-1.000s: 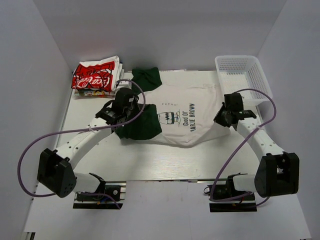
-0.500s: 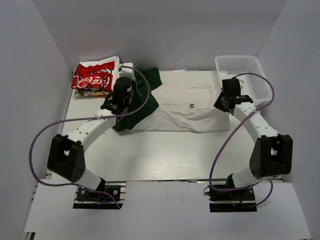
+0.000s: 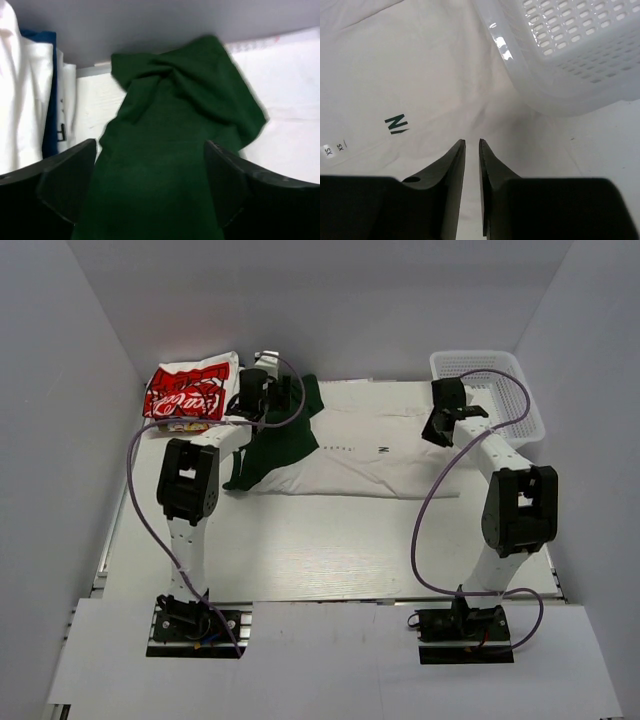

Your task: Fold and stack the t-shirts

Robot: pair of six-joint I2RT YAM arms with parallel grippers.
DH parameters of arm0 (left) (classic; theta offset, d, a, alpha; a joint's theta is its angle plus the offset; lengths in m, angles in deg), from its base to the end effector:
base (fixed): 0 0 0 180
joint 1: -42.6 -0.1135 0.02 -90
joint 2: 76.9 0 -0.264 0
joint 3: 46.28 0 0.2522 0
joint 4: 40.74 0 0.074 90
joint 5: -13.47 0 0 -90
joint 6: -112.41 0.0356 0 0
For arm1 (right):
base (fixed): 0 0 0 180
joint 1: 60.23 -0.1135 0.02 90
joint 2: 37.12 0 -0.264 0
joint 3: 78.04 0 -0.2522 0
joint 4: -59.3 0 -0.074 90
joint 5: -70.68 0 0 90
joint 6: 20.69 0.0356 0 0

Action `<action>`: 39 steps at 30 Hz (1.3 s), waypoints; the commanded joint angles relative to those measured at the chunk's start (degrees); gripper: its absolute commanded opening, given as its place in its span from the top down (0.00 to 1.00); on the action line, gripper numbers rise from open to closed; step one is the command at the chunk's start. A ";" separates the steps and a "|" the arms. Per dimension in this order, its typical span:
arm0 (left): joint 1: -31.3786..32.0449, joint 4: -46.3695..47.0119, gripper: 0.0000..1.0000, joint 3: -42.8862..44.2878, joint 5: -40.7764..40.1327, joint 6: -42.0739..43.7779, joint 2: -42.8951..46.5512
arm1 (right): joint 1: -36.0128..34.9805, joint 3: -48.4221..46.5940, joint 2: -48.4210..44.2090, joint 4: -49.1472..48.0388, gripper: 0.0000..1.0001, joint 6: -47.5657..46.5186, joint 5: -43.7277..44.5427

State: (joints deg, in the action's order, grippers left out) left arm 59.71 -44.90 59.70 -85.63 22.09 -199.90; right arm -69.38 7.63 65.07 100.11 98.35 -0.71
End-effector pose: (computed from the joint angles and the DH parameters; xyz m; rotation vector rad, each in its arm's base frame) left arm 0.4859 -0.1437 0.2217 0.1780 1.9277 -0.0486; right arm 0.3935 0.0519 0.2562 0.5511 2.2988 -0.0742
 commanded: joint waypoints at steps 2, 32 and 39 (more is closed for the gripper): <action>-1.98 -2.67 0.00 0.07 6.18 0.68 4.76 | -1.31 -2.66 -2.08 0.03 0.71 -4.15 -1.47; -1.02 -9.69 0.00 -53.88 14.90 -24.46 33.60 | -4.48 20.97 0.21 -7.81 0.10 0.76 -8.23; -0.40 -16.88 0.00 -60.30 14.37 -28.67 45.89 | -5.09 40.22 -15.31 -5.87 0.10 4.62 -12.89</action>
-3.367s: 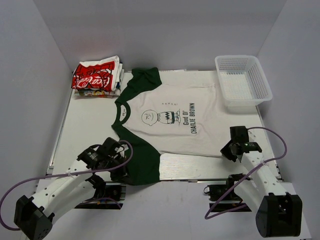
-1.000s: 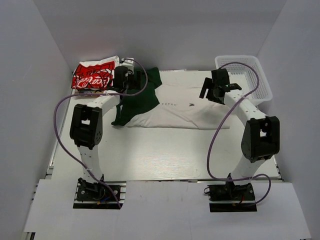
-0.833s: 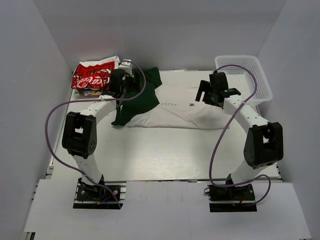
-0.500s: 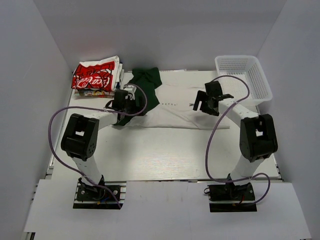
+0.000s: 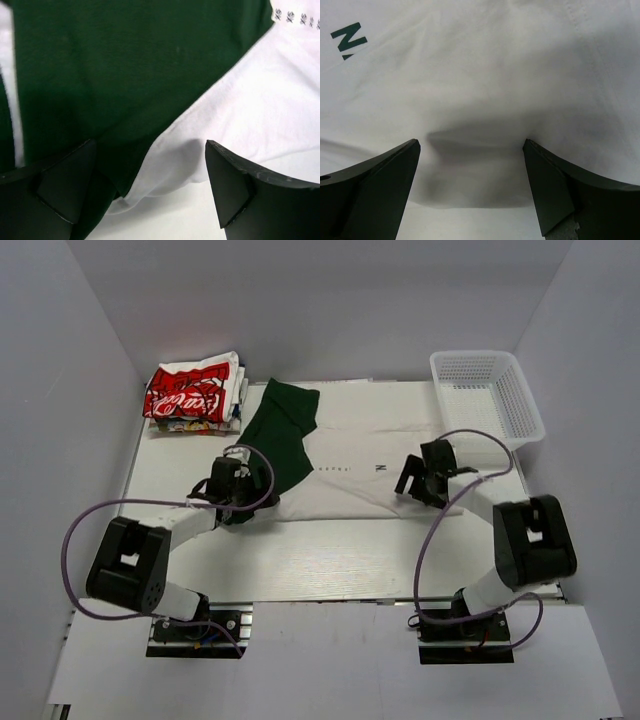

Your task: Fold and stack the t-shirts

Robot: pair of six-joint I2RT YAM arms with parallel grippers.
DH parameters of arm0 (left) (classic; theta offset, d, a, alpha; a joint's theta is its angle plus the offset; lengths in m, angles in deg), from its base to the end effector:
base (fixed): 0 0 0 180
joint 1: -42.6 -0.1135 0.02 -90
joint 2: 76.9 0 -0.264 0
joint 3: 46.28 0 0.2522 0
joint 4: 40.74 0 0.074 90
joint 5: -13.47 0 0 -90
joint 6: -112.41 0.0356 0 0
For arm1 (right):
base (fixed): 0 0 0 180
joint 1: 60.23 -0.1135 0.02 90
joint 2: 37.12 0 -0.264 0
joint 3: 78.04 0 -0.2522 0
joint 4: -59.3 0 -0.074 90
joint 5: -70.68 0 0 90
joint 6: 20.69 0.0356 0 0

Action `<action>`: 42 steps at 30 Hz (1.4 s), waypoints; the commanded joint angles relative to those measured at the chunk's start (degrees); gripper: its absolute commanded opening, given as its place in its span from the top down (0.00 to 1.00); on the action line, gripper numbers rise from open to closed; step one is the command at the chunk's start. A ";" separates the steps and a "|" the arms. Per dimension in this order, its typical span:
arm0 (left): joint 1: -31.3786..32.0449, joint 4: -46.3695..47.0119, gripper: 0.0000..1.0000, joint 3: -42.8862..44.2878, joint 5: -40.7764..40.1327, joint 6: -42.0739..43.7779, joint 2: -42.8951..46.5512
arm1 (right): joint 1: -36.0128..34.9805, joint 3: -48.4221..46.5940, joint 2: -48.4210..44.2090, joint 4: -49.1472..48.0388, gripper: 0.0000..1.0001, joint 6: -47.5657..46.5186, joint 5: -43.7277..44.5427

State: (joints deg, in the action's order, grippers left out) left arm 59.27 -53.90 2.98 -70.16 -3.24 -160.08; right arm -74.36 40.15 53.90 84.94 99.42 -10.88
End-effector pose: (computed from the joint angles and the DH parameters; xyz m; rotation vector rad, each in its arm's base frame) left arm 0.2598 -0.0819 0.1548 -0.1378 2.4366 -0.4729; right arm 0.2997 0.0701 0.1651 0.4081 2.4843 0.1281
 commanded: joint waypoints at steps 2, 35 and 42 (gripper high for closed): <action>0.03 -9.64 0.00 -5.78 -0.58 -5.01 9.66 | -0.19 11.90 -7.42 10.88 0.10 4.60 -4.13; -0.49 -31.45 0.00 73.79 -12.35 9.38 -40.01 | -2.48 -9.78 -16.85 11.68 0.10 -1.19 8.87; -0.49 -26.20 0.00 100.82 -9.18 15.62 -62.10 | -2.31 -17.86 -7.44 15.45 0.10 -4.44 11.32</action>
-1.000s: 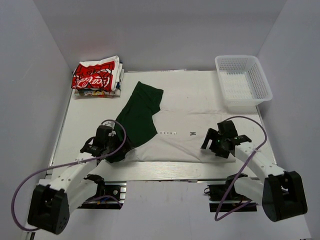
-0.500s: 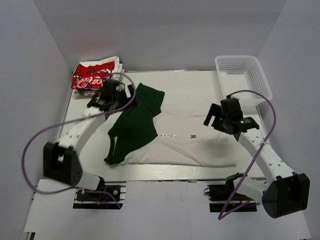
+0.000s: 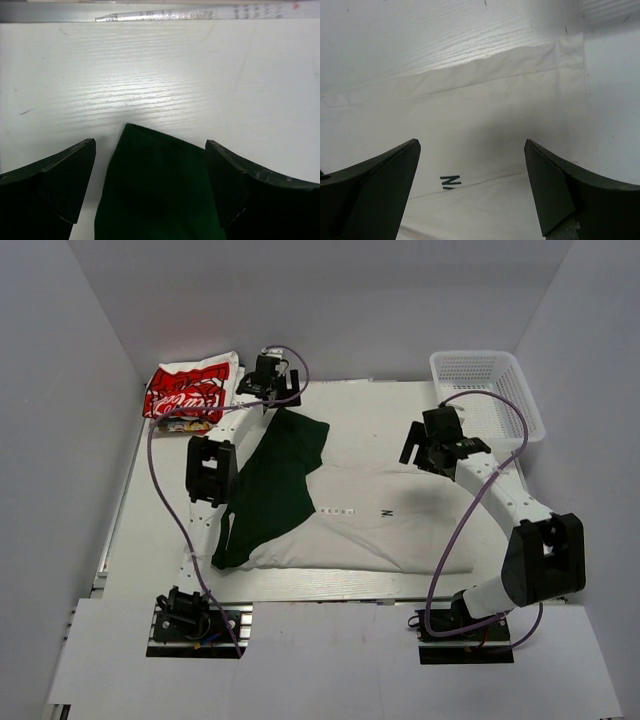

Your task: Fold and stack the t-shirts

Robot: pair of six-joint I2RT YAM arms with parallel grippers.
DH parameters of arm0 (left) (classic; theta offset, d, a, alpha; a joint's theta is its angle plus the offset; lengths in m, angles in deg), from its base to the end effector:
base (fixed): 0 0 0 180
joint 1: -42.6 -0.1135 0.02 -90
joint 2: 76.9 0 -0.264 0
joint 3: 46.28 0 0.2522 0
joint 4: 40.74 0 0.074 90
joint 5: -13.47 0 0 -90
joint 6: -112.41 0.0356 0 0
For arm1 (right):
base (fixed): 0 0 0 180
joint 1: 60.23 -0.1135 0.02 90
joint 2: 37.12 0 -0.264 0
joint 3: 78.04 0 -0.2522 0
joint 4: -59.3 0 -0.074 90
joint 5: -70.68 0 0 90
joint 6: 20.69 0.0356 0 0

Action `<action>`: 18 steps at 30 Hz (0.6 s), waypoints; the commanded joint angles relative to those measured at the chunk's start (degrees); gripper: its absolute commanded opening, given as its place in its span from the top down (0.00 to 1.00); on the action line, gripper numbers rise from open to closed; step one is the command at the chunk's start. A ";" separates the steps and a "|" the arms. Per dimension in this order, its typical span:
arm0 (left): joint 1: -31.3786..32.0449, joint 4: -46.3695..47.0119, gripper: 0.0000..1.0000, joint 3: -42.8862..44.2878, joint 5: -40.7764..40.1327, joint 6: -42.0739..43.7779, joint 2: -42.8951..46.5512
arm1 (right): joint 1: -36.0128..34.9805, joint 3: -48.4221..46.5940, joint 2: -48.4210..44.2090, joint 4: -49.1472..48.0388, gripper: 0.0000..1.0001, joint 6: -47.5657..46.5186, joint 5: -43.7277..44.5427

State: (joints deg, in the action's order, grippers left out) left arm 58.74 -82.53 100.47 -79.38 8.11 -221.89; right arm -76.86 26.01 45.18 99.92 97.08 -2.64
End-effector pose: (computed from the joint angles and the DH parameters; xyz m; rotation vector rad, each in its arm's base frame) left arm 0.5501 -0.1574 0.2022 0.0102 2.2783 -0.2240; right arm 0.2990 0.0787 0.2682 0.3622 2.3186 0.0310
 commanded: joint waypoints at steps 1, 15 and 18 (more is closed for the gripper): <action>0.03 4.98 0.00 1.68 0.04 4.29 -0.30 | 0.10 -3.64 1.63 0.40 0.10 -2.02 3.44; 1.17 14.83 0.94 -13.09 4.52 7.35 -0.48 | 0.89 -7.06 11.28 0.66 0.10 5.01 8.72; 1.17 14.85 1.00 -13.81 3.74 8.68 0.67 | 1.07 -9.34 16.91 -1.27 0.10 6.41 8.01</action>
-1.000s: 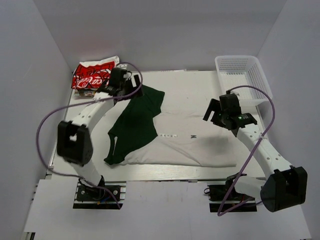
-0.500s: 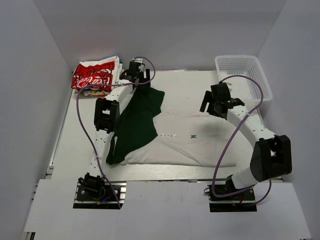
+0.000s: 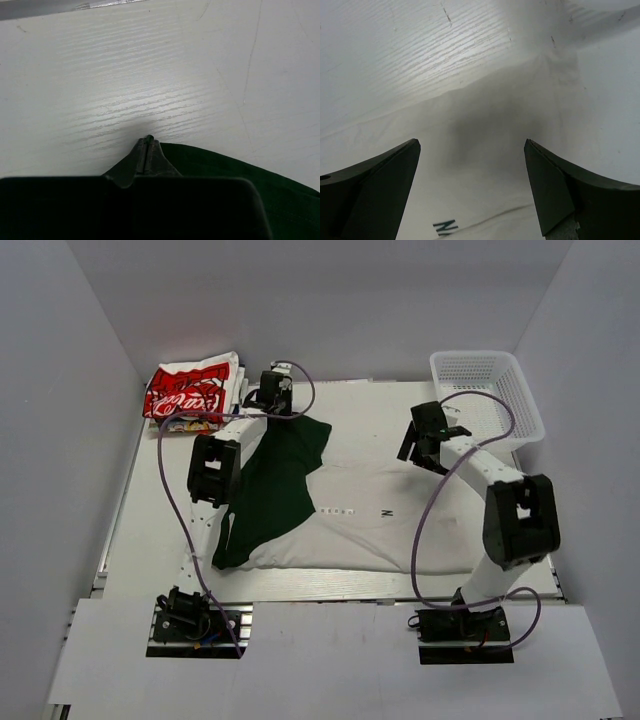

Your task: Fold and stack the t-shirts

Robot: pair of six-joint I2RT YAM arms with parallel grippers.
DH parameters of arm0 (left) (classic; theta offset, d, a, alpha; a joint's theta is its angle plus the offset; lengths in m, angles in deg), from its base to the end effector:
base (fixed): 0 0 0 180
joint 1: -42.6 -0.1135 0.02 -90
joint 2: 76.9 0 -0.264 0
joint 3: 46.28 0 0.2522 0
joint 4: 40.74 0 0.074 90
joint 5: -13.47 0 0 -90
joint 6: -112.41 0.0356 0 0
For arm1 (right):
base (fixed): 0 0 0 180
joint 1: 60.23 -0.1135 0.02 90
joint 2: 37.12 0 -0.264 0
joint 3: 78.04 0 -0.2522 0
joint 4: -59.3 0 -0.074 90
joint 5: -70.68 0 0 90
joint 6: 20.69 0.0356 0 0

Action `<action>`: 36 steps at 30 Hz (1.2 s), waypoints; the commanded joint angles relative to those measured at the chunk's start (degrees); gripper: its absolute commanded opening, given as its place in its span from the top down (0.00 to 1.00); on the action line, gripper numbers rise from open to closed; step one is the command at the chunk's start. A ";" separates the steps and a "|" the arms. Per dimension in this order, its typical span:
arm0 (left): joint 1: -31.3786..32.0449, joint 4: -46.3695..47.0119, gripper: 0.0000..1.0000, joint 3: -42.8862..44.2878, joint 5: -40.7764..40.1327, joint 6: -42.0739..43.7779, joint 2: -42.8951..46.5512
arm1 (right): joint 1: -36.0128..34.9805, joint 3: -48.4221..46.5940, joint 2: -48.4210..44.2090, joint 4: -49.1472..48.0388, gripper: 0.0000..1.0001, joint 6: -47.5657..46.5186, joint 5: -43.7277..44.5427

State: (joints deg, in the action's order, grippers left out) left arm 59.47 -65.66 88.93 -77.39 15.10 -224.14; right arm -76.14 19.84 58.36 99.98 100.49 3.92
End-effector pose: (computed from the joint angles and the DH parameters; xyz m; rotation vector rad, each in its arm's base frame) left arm 0.5516 -0.1667 0.1379 0.1770 2.2171 -0.2162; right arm 0.3436 0.0833 0.2316 0.4794 2.3663 -0.1418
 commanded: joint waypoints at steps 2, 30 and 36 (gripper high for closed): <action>0.45 -2.03 1.00 -2.27 0.43 1.69 4.23 | 0.61 -4.59 7.94 -2.48 0.10 6.52 2.68; 0.54 18.52 1.00 -39.78 9.38 5.11 35.95 | 1.57 -3.37 11.15 -1.34 0.92 12.42 8.66; 0.54 25.21 1.00 -58.05 11.94 1.43 50.01 | 0.61 0.06 5.51 -1.52 1.00 7.67 6.90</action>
State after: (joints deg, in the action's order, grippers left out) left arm 59.71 -45.55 37.50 -68.12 18.68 -181.52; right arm -74.96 18.51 68.61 99.33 110.76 10.37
